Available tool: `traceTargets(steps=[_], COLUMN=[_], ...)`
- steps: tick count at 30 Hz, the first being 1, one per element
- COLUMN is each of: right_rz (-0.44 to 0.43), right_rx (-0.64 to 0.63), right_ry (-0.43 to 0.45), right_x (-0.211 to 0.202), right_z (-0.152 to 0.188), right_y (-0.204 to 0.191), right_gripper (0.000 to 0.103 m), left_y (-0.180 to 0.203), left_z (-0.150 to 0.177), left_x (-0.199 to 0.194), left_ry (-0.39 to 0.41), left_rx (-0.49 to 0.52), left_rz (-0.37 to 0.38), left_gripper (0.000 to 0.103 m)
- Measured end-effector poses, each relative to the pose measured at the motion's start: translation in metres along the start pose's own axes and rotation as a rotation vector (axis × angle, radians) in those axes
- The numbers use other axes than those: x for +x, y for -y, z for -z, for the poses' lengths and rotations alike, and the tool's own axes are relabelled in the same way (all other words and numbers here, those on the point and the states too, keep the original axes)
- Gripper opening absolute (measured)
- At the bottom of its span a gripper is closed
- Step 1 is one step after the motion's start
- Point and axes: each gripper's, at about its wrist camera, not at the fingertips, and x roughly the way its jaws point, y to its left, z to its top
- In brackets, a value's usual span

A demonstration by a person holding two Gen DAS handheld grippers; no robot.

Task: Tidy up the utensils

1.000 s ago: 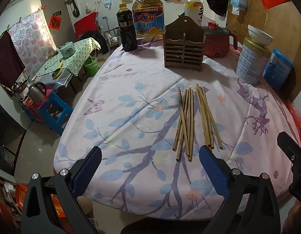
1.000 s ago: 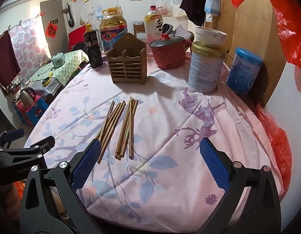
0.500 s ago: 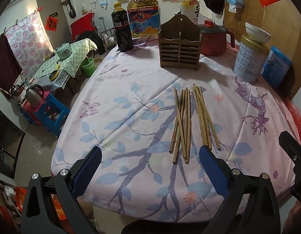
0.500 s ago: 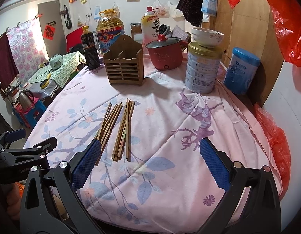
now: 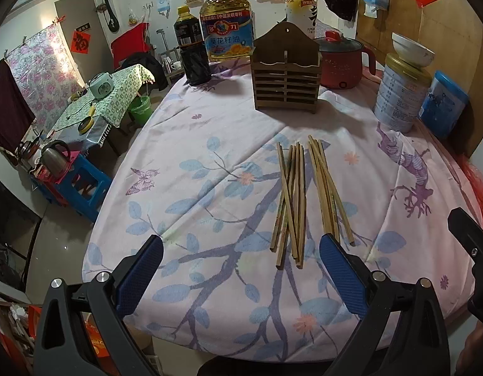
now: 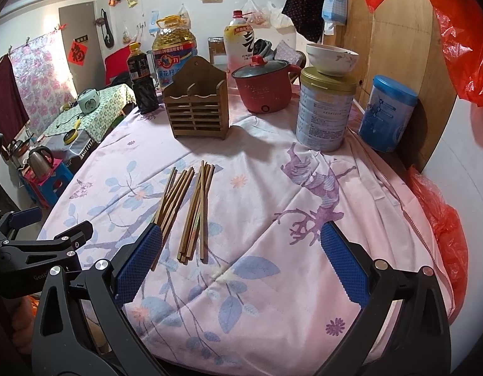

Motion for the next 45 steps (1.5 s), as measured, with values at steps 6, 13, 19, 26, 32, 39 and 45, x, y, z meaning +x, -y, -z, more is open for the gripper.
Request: traceTargets(steps=[6, 13, 19, 26, 32, 39, 45], right_rz=[-0.001, -0.002, -0.002, -0.001, -0.001, -0.001, -0.001], right_rx=[0.0, -0.001, -0.005, -0.004, -0.003, -0.003, -0.002], right_ry=[-0.003, -0.003, -0.002, -0.001, 0.0, 0.008, 0.007], right_x=[0.0012, 0.002, 0.0055, 0.0046, 0.0031, 0.0028, 0.0016], right_z=[-0.0011, -0.002, -0.0042, -0.0042, -0.0031, -0.0062, -0.006], right_y=[0.0008, 0.0007, -0.0005, -0.0001, -0.0005, 0.0001, 0.0004], right_gripper=[0.097, 0.097, 0.097, 0.097, 0.097, 0.097, 0.097], left_y=[0.0013, 0.0017, 0.0022, 0.0025, 0.0031, 0.0028, 0.0029], left_z=[-0.0013, -0.0017, -0.0018, -0.0024, -0.004, -0.006, -0.0054], left_x=[0.0005, 0.0016, 0.0013, 0.0014, 0.0026, 0.0026, -0.0004], left_ry=[0.0, 0.001, 0.002, 0.002, 0.004, 0.019, 0.025], left_rx=[0.0, 0.005, 0.004, 0.003, 0.003, 0.015, 0.017], left_rz=[-0.001, -0.003, -0.003, -0.004, -0.007, -0.013, -0.016], left_gripper=[0.098, 0.098, 0.098, 0.098, 0.098, 0.098, 0.098])
